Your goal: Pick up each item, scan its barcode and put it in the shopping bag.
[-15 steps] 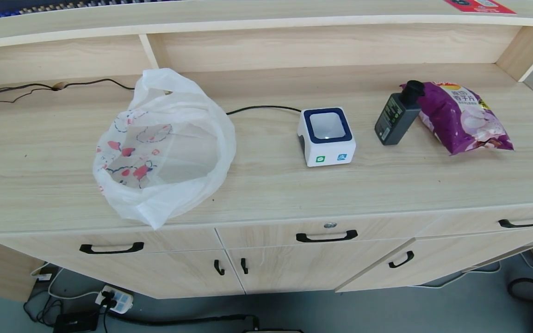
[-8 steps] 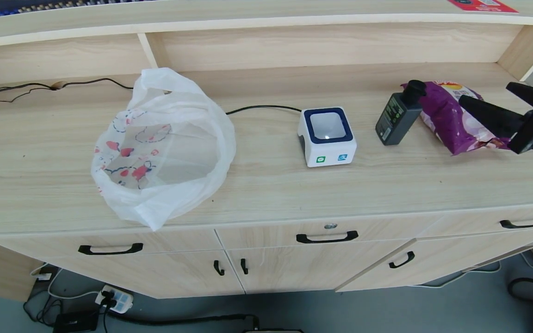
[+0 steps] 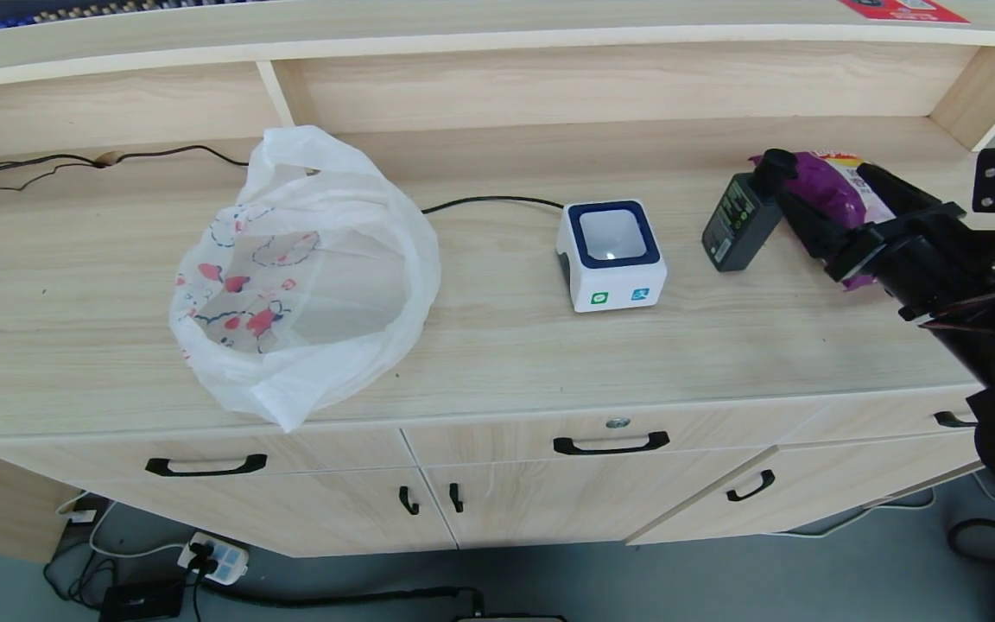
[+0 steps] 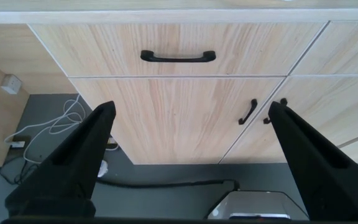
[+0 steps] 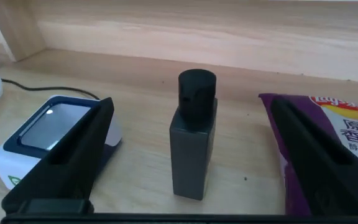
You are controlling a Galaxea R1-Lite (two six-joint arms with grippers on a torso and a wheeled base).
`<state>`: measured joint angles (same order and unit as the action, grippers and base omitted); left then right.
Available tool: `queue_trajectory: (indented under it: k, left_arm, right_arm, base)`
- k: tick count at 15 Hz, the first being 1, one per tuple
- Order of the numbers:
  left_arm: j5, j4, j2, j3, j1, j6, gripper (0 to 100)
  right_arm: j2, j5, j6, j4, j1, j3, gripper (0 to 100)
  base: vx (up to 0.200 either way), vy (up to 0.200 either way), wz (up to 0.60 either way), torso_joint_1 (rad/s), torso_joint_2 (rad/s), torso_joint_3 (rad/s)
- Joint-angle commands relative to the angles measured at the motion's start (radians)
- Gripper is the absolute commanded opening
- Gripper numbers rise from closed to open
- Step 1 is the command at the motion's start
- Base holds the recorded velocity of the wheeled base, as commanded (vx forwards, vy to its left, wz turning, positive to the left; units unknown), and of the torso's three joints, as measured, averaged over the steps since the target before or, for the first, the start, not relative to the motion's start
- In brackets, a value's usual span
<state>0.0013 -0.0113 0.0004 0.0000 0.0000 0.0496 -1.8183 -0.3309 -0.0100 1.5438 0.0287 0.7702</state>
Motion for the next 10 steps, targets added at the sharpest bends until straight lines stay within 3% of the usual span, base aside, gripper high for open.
queue_trajectory:
  k: [1,5,8,10]
  left_arm:
    - [0.000,0.001,0.000,0.000,0.000,0.000,100]
    - [0.000,-0.003,0.000,0.000,0.000,0.001,100]
    - [0.000,-0.003,0.000,0.000,0.000,0.003,100]
    - [-0.001,-0.006,0.000,0.000,0.000,0.012,100]
  right_arm:
    - [-0.058,0.004,0.004,-0.001,0.007,0.014,100]
    - [-0.131,0.019,0.018,0.002,0.026,0.078,100]
    - [-0.179,0.158,0.001,0.002,0.066,0.138,100]
    - [-0.207,0.176,0.004,0.002,0.073,0.150,100]
  base:
    - [0.000,0.000,0.00,0.000,0.00,0.000]
    - [0.000,0.000,0.00,0.000,0.00,0.000]
    - [0.000,0.000,0.00,0.000,0.00,0.000]
    - [0.000,0.000,0.00,0.000,0.00,0.000]
